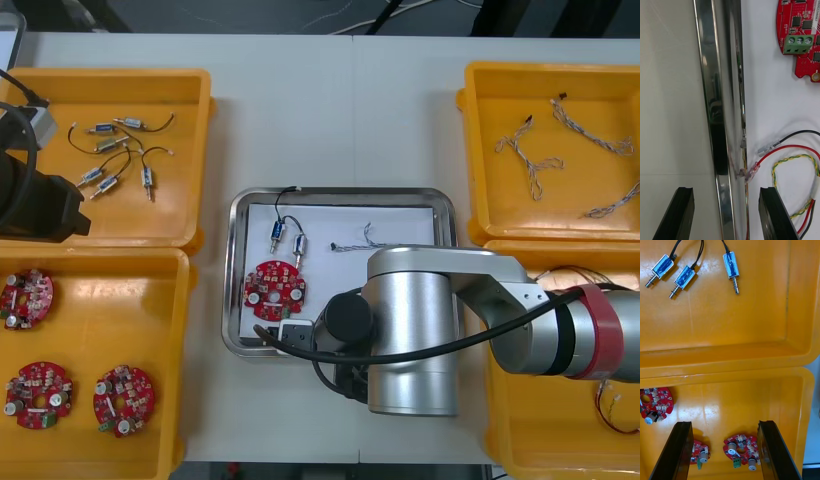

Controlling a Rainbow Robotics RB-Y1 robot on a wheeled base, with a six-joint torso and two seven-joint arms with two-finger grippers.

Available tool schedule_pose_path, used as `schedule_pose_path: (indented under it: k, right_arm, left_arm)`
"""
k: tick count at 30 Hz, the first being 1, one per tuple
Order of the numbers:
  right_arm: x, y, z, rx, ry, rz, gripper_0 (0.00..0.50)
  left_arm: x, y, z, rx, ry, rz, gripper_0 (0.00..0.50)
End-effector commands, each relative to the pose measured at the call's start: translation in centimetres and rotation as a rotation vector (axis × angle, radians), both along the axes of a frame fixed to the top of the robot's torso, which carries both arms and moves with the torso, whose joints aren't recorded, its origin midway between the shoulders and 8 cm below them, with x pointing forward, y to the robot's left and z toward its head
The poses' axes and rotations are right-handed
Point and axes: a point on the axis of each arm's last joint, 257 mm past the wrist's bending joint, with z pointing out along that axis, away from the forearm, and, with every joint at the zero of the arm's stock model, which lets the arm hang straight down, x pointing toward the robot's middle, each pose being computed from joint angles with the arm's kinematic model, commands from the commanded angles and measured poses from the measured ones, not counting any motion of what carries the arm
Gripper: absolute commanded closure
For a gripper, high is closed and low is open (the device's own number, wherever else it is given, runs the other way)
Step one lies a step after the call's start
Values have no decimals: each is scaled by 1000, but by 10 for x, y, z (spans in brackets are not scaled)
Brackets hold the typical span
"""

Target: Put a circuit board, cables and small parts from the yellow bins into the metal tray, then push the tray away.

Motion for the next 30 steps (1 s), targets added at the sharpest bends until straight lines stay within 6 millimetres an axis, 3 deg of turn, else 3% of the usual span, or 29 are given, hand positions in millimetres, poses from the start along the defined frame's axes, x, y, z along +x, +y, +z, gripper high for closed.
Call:
schedule_pose_path:
  k: [1, 12, 30]
  right_arm:
    - [0, 16, 3, 7, -34, 57, 0]
    - [8, 20, -13, 6, -56, 60, 0]
    - [18, 24, -8, 14, -132, 69, 0]
  left_arm:
    - [-1, -1, 5, 10, -23, -23, 0]
    - [-2, -2, 5, 10, -22, -25, 0]
    - [-2, -2, 5, 10, -22, -25, 0]
